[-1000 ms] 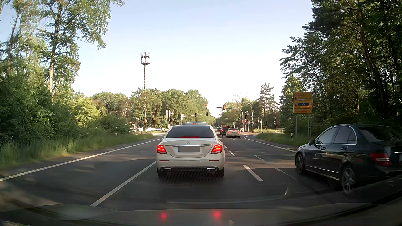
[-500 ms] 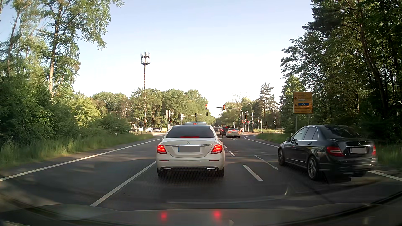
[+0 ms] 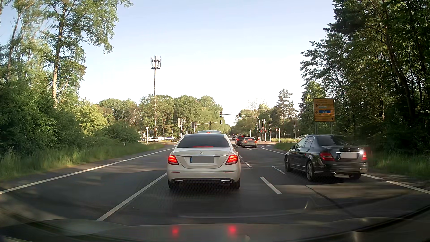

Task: Follow the waypoints while adhering to traffic rules and regulations

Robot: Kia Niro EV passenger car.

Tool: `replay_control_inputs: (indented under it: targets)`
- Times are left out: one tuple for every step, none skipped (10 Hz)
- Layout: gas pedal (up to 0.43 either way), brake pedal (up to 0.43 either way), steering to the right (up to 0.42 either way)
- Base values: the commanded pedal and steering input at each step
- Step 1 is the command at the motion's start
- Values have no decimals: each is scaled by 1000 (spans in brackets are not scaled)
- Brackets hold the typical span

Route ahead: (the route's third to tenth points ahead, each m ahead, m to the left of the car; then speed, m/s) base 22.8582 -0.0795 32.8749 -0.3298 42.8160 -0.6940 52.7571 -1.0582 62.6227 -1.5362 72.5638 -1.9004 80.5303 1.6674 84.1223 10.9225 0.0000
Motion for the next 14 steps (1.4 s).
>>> replay_control_inputs:
  targets:
    - [0,6,-4]
    - [0,0,-4]
    - [0,0,-5]
    - [0,0,-4]
    - [0,0,-4]
    - [0,0,-4]
    - [0,0,-4]
    - [0,0,-5]
    - [0,0,-4]
    - [0,0,-5]
    - [0,0,-4]
    - [0,0,-4]
    - [0,0,-4]
    - [0,0,-4]
